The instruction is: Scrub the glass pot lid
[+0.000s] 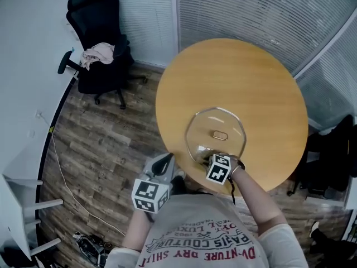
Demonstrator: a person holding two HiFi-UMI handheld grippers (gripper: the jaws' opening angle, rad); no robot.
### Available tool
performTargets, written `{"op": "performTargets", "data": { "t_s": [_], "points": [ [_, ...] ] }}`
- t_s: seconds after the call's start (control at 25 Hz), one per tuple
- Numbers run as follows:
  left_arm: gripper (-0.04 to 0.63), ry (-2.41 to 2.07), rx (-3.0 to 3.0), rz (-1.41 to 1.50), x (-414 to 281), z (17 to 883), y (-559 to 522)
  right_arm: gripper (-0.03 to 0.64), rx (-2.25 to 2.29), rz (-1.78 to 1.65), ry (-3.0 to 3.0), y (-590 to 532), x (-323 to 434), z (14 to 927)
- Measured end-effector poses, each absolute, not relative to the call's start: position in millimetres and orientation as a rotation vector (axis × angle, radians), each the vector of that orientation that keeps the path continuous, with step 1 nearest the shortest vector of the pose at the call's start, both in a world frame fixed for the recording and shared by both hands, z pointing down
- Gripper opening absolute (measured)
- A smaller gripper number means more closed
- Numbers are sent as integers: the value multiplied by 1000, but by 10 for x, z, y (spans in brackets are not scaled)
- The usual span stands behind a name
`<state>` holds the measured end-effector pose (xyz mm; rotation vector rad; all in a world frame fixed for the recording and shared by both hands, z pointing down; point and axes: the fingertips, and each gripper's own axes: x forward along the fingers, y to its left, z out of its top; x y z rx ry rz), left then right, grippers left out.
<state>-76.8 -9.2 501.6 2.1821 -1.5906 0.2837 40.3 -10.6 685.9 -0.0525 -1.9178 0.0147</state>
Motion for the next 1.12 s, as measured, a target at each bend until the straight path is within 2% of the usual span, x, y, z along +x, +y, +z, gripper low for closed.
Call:
{"op": "performTargets", "data": {
  "t_s": [0.64, 0.88, 1.12],
  "points": [
    [8, -1410, 2313, 346, -182, 5059, -805, 58, 371, 76, -1983, -1091, 1588, 6682],
    [8, -1397, 2312, 374, -150, 5076, -1072, 58, 405, 46, -1957, -1569, 1658, 6686],
    [8, -1416, 2281, 395, -275, 5138, -1255, 58, 337, -12, -1976, -1915, 1362, 6695]
  ]
}}
